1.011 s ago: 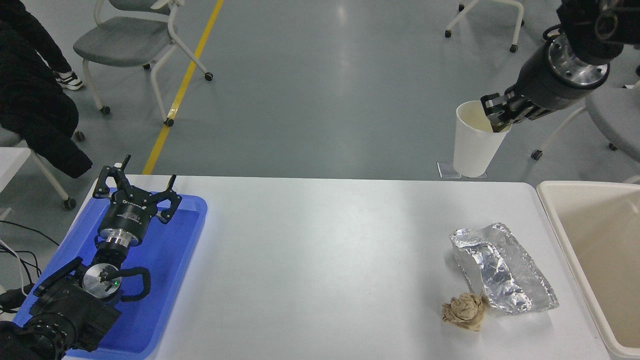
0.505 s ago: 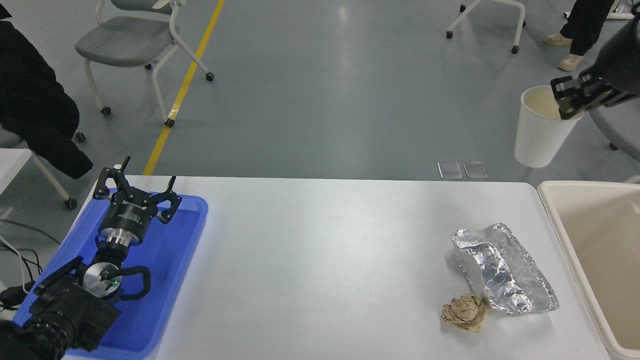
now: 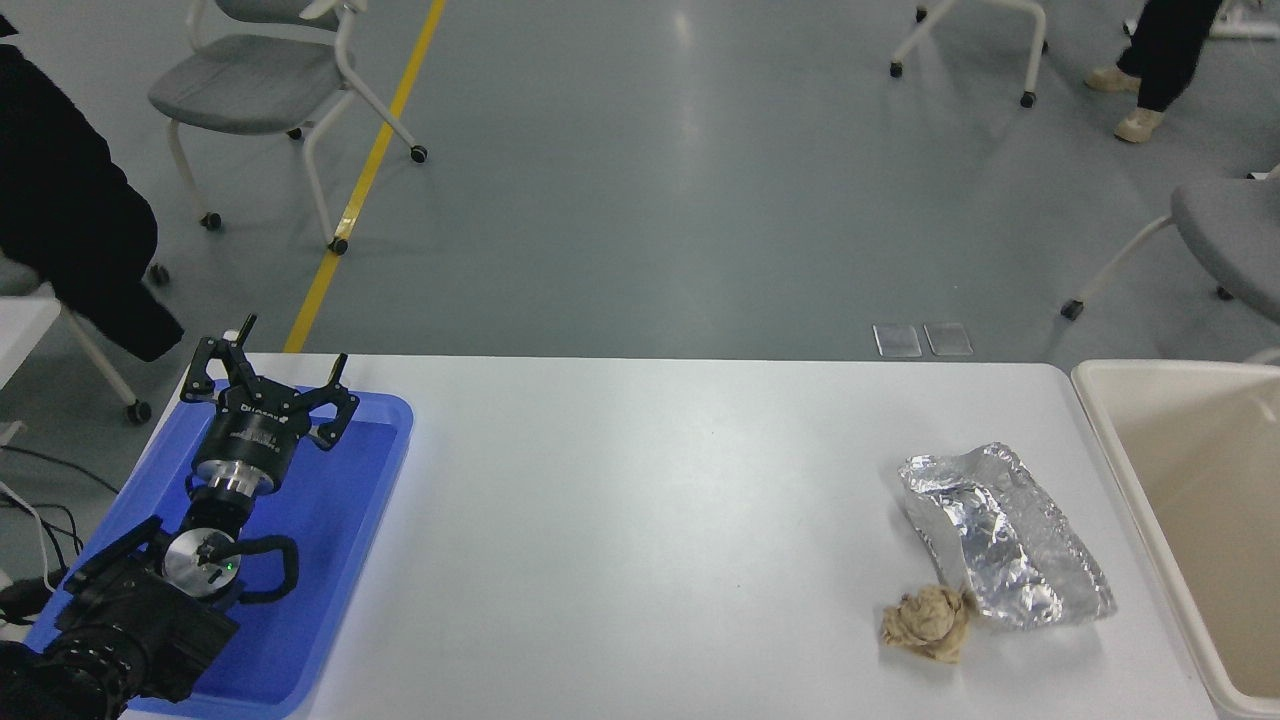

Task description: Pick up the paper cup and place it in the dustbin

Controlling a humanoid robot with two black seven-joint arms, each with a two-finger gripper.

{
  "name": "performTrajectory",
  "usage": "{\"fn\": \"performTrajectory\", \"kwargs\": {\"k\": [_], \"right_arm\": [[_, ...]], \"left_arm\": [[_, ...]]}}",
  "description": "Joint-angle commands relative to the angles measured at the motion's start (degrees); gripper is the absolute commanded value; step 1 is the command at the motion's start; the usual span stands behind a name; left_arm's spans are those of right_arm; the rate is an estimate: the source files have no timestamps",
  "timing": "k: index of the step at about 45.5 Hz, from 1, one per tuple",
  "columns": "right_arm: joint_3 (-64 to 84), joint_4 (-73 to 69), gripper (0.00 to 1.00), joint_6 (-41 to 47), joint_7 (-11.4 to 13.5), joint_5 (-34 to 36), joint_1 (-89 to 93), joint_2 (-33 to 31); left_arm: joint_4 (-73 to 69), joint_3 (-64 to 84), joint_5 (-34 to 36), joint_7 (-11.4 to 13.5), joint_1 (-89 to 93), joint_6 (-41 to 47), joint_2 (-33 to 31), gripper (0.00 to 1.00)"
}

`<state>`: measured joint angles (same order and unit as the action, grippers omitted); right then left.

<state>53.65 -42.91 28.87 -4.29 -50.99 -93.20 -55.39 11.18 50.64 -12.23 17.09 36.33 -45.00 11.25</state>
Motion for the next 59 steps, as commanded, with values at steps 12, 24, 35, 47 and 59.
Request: {"fn": "performTrajectory", "kwargs": {"k": [12,24,35,47,59], "right_arm": [[-31.41,24.62,0.0,-18.58,0.07,8.71,46.17,13.45],[-31.77,30.96,0.0,-20.43,-0.02,18.47,51.81,20.32],[-32.3,32.8,0.05,-20.52,-0.02,20.32,52.69,23.04],[-32.3,34.3,1.0,-20.34,-0.19,21.81,52.69,24.19],[-30.46,32.02,1.0,-18.85,-0.11,20.67,45.32,23.4]], "left_arm": [[-0.02,-0.01,0.01,-0.04,0.05,0.0,0.0,1.0],[0.16,-0.01,0.01,0.05,0.05,0.0,0.0,1.0],[-0.02,-0.01,0.01,0.05,0.05,0.0,0.09,1.0],[-0.02,-0.01,0.01,0.05,0.05,0.0,0.0,1.0],[-0.02,-0.01,0.1,-0.04,0.14,0.0,0.0,1.0]]}}
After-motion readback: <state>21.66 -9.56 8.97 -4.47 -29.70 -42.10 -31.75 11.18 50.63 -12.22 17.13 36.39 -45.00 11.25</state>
